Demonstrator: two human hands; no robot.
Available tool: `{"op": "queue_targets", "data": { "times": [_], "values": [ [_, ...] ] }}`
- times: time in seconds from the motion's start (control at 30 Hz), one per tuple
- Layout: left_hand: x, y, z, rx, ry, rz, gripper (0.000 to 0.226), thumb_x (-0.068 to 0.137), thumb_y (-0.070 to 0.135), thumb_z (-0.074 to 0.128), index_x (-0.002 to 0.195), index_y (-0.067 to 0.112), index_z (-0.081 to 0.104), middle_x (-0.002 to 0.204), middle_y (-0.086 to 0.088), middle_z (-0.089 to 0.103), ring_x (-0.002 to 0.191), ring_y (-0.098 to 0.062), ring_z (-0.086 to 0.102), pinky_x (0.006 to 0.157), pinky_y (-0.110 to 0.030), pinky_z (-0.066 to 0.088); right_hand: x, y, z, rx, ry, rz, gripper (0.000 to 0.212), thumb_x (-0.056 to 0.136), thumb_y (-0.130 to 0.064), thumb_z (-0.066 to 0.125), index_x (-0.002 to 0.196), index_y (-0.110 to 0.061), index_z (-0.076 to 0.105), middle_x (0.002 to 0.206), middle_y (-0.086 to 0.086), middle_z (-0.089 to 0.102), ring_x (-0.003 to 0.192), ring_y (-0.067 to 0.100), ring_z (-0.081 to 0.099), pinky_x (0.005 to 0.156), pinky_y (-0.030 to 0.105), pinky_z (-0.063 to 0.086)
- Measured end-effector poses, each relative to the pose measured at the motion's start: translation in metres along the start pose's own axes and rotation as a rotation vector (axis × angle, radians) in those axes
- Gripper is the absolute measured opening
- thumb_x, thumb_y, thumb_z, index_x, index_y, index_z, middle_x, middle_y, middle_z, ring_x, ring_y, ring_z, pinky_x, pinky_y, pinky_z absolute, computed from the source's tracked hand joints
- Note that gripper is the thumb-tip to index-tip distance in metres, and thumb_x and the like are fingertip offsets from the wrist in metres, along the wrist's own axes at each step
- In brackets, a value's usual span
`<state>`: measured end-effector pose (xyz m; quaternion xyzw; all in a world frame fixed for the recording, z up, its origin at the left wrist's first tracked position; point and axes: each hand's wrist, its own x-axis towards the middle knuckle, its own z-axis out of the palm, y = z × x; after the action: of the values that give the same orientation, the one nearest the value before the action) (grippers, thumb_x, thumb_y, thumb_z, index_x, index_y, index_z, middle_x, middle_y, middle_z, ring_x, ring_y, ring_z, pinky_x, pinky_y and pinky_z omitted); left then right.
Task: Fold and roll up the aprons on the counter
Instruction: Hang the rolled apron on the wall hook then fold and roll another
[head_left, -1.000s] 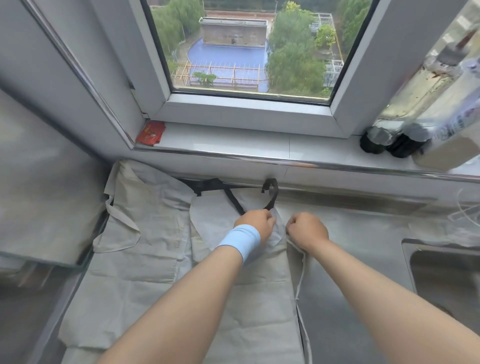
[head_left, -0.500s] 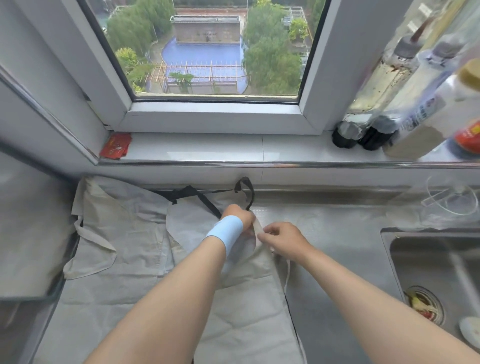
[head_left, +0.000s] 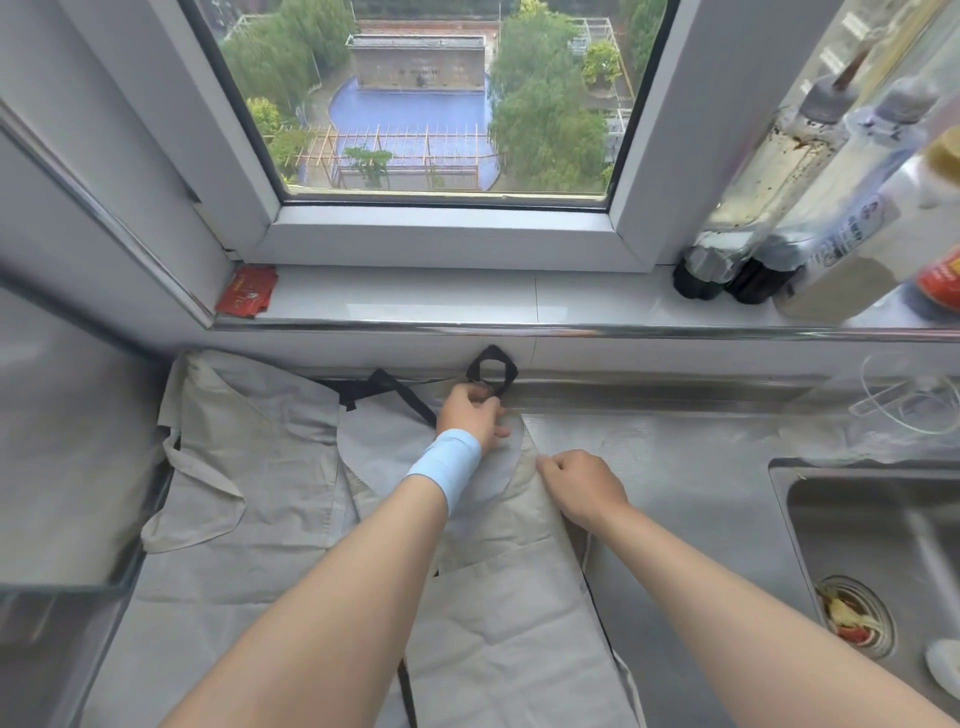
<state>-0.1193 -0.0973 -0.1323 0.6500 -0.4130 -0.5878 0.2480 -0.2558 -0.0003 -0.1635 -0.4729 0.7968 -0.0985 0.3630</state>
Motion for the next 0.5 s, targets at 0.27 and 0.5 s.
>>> {"op": "queue_targets", "data": {
  "times": [0.27,0.5],
  "values": [
    [-0.041,-0.053,-0.038,0.662,0.051,0.386,0.019,0.092,0.014,0.048,0.104,0.023,0.059,0.104,0.006,0.063,0.093,-0.02,0.06,0.08,-0.029,0.047,0.001,-0.027,0.015,-0.122,0.181,-0.023,0.022,0.097,-0.031,0.045,0.103,-0.02,0.063,0.102,0.004,0.063,0.097,0.029,0.06,0.07,0.034,0.044],
    [-0.089,-0.099,-0.072,0.993,0.065,0.588,0.016,0.086,0.015,0.05,0.099,0.019,0.06,0.1,0.001,0.058,0.094,-0.021,0.056,0.07,-0.034,0.044,-0.045,-0.01,0.042,-0.404,0.356,-0.708,0.052,0.068,-0.006,0.063,0.119,-0.019,0.06,0.12,0.007,0.057,0.1,0.028,0.058,0.076,0.038,0.048]
  ]
}}
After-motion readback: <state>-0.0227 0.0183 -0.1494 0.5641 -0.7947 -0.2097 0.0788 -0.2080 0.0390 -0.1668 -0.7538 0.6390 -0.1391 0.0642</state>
